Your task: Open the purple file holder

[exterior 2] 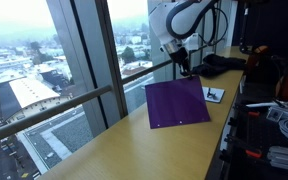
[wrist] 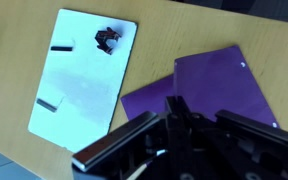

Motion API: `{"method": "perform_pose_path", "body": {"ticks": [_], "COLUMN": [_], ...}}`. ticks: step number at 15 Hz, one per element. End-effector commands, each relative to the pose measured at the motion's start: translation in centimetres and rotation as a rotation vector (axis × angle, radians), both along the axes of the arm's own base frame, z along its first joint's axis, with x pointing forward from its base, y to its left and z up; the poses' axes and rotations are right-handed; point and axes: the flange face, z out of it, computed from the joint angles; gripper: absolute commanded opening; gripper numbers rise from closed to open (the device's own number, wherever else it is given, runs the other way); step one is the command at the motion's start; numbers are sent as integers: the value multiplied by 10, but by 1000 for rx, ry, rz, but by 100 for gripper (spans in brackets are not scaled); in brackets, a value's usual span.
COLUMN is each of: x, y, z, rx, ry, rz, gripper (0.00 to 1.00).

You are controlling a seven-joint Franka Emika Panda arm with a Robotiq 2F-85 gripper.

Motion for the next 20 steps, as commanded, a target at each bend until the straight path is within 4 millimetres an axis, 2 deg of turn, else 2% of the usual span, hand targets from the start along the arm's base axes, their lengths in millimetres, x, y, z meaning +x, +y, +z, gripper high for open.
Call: {"method": "perform_pose_path", "body": {"ticks": [1,5,8,15,20], "x": [-5,5,8,-3,0], "y": [-8,-30,-40,-8,30], "z": [28,42,40,26,33], "rx": [-163,-293,-351,-351,-403], "ry": [-41,-118,-147,-159,-234], "rz": [34,37,18,14,60], "gripper": [0,0,0,0,0]}}
